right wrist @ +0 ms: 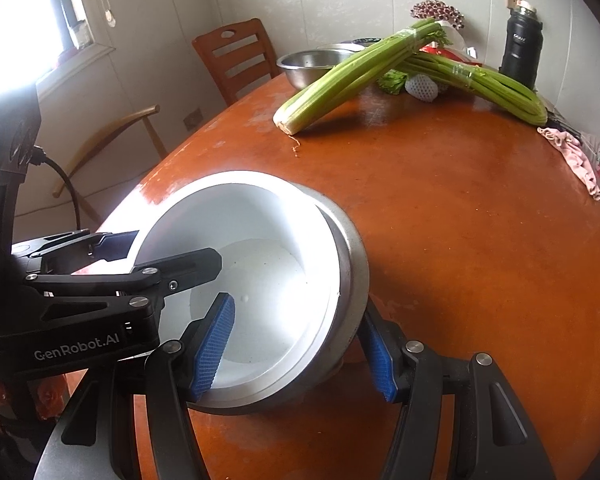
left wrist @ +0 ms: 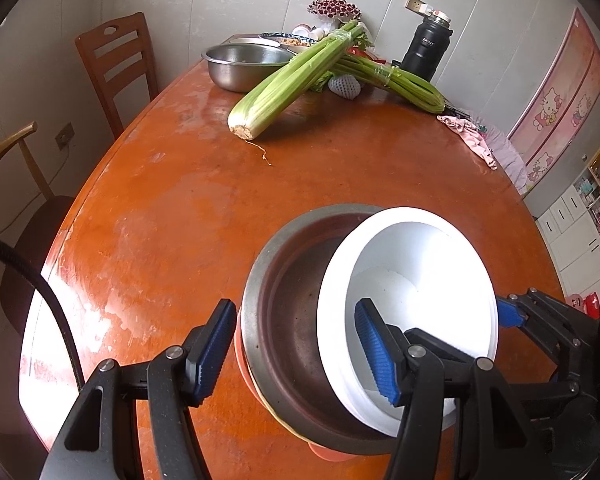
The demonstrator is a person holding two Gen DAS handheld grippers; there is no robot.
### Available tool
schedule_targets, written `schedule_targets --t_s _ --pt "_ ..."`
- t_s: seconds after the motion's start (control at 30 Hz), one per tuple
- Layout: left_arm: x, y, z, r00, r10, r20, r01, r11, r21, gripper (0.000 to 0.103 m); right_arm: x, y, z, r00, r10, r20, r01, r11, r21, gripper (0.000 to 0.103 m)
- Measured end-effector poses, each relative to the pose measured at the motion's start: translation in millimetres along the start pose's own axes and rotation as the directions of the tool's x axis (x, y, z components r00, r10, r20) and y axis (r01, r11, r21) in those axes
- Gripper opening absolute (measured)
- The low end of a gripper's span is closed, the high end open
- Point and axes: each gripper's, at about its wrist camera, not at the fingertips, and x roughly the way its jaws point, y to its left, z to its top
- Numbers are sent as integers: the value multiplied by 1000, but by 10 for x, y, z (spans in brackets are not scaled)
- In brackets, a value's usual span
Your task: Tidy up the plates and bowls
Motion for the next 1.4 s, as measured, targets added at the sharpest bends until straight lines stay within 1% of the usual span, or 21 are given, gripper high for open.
schedule_targets --t_s 0.47,0.83,0.97,1.03,1.17,1.27,1.4 --pt "-183 57 -23 999 34 40 -34 999 -13 61 -137 -23 2 999 -18 44 17 1000 7 64" --pt "-335 61 -51 997 52 63 -52 999 -15 62 -287 76 1 996 -27 80 28 1000 -7 64" --pt "-435 42 -92 995 50 82 -49 999 -16 62 -394 93 -19 994 -25 107 25 1000 0 64" --pt "-512 4 -129 994 58 97 -57 998 -15 63 -489 100 -35 991 -25 132 25 1000 3 64" --pt "-731 -106 -272 985 90 148 -89 996 -15 66 -718 130 -136 983 -28 180 29 1000 -3 64" --pt "-887 -221 -427 976 114 184 -114 993 -9 70 -885 171 -293 978 -42 202 46 999 -17 64" --pt "-989 -392 -679 973 135 189 -141 990 15 73 -1052 185 -551 973 -63 223 71 997 -28 68"
